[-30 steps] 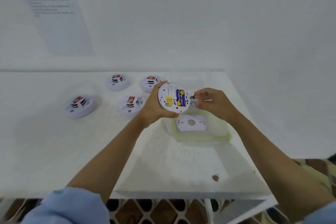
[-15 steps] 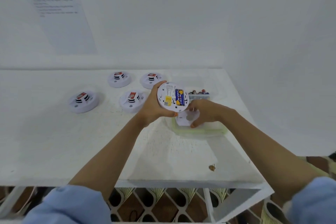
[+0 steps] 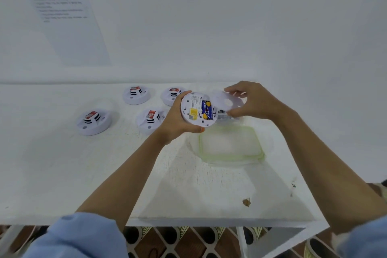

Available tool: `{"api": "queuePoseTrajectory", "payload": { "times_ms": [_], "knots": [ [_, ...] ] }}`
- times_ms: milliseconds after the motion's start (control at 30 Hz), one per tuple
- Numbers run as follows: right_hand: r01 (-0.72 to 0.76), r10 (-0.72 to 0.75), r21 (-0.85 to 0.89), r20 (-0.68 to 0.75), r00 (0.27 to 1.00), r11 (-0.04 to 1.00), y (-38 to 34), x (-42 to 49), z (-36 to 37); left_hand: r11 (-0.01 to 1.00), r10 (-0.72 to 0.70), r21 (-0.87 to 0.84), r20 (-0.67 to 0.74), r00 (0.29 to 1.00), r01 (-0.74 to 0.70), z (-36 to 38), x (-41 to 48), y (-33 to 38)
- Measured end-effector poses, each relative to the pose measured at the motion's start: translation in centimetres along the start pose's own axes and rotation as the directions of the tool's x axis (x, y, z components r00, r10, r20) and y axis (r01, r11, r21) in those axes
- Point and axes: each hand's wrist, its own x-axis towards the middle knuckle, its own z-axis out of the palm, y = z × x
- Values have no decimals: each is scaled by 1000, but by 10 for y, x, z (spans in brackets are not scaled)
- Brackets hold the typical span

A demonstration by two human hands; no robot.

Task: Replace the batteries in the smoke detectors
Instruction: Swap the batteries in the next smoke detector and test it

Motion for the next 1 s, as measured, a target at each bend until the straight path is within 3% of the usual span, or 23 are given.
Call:
{"api": "queuePoseTrajectory", "payload": {
  "times_ms": [200,333,1000],
  "knots": [
    [104,-103,-10,60,993,995,-21,34,23,996,75,37,18,997,-76,-5,33,4],
    [133,-126,-84,84,988,988,-23,54,26,998,66,-28,35,997,-65,-10,52,5],
    [130,-110,-109,168,980,986,6,101,9,995,86,-65,110,990,-79,-10,106,-1]
  ]
}}
